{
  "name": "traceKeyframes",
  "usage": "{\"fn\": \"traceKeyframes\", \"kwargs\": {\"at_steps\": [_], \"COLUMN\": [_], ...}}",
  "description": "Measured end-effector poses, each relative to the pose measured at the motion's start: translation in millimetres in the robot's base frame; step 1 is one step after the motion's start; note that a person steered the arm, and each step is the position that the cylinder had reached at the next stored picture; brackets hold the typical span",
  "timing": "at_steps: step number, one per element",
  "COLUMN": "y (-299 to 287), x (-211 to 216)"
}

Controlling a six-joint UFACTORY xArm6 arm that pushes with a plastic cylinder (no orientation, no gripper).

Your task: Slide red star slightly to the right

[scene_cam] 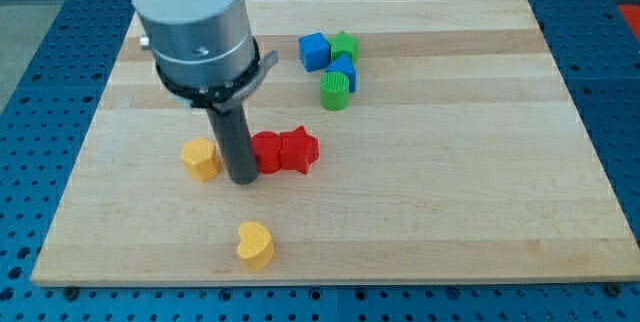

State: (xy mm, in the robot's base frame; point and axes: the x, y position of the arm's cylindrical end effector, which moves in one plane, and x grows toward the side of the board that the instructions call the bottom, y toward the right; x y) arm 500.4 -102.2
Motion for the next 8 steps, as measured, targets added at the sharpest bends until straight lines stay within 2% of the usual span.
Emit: {"fn": "traceKeyframes", "kwargs": {"at_steps": [5, 8], "y": [10, 51], "x": [-3, -3]}}
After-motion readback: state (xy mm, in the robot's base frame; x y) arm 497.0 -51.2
